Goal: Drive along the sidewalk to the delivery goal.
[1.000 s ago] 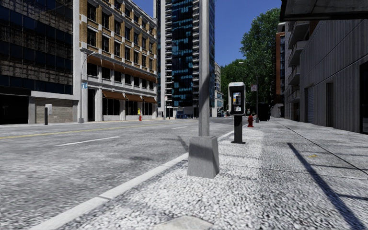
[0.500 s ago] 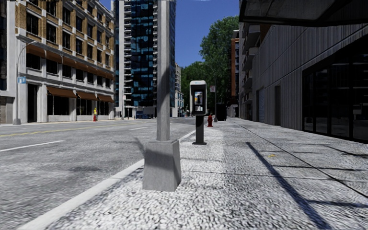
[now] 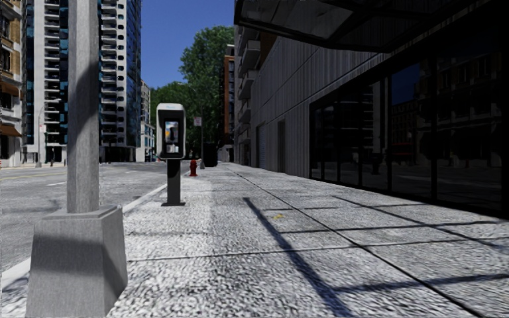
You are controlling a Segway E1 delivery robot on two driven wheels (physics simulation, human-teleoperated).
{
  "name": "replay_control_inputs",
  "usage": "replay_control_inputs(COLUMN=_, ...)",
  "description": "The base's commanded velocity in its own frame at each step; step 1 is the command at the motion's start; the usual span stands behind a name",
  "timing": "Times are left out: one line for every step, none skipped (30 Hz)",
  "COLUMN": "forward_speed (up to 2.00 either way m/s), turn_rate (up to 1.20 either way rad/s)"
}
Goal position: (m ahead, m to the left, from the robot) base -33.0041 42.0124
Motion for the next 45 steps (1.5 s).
replay_control_inputs(forward_speed=1.11, turn_rate=-0.85)
replay_control_inputs(forward_speed=1.11, turn_rate=-0.85)
replay_control_inputs(forward_speed=1.14, turn_rate=-0.85)
replay_control_inputs(forward_speed=1.14, turn_rate=-0.85)
replay_control_inputs(forward_speed=1.15, turn_rate=-0.85)
replay_control_inputs(forward_speed=1.15, turn_rate=-0.85)
replay_control_inputs(forward_speed=1.15, turn_rate=-0.85)
replay_control_inputs(forward_speed=1.16, turn_rate=-0.85)
replay_control_inputs(forward_speed=1.16, turn_rate=-0.85)
replay_control_inputs(forward_speed=1.16, turn_rate=-0.85)
replay_control_inputs(forward_speed=1.16, turn_rate=-0.85)
replay_control_inputs(forward_speed=1.16, turn_rate=-0.86)
replay_control_inputs(forward_speed=1.16, turn_rate=-0.96)
replay_control_inputs(forward_speed=1.16, turn_rate=-0.96)
replay_control_inputs(forward_speed=1.16, turn_rate=-0.96)
replay_control_inputs(forward_speed=1.16, turn_rate=-0.96)
replay_control_inputs(forward_speed=1.16, turn_rate=-0.96)
replay_control_inputs(forward_speed=1.16, turn_rate=-0.96)
replay_control_inputs(forward_speed=1.16, turn_rate=-0.96)
replay_control_inputs(forward_speed=1.17, turn_rate=-0.96)
replay_control_inputs(forward_speed=1.17, turn_rate=-0.96)
replay_control_inputs(forward_speed=1.17, turn_rate=-0.96)
replay_control_inputs(forward_speed=1.17, turn_rate=-0.96)
replay_control_inputs(forward_speed=1.17, turn_rate=-0.96)
replay_control_inputs(forward_speed=1.17, turn_rate=-0.96)
replay_control_inputs(forward_speed=1.17, turn_rate=-0.96)
replay_control_inputs(forward_speed=1.17, turn_rate=-0.96)
replay_control_inputs(forward_speed=1.17, turn_rate=-0.96)
replay_control_inputs(forward_speed=1.17, turn_rate=-0.96)
replay_control_inputs(forward_speed=1.17, turn_rate=-0.96)
replay_control_inputs(forward_speed=1.17, turn_rate=-0.96)
replay_control_inputs(forward_speed=1.17, turn_rate=-0.96)
replay_control_inputs(forward_speed=1.17, turn_rate=-1.05)
replay_control_inputs(forward_speed=1.17, turn_rate=-1.05)
replay_control_inputs(forward_speed=1.17, turn_rate=-1.05)
replay_control_inputs(forward_speed=1.17, turn_rate=-1.05)
replay_control_inputs(forward_speed=1.17, turn_rate=-1.05)
replay_control_inputs(forward_speed=1.17, turn_rate=-1.05)
replay_control_inputs(forward_speed=1.17, turn_rate=-1.05)
replay_control_inputs(forward_speed=1.17, turn_rate=-1.05)
replay_control_inputs(forward_speed=1.18, turn_rate=-1.05)
replay_control_inputs(forward_speed=1.18, turn_rate=-1.05)
replay_control_inputs(forward_speed=1.2, turn_rate=-1.05)
replay_control_inputs(forward_speed=1.21, turn_rate=-1.05)
replay_control_inputs(forward_speed=1.21, turn_rate=-1.05)
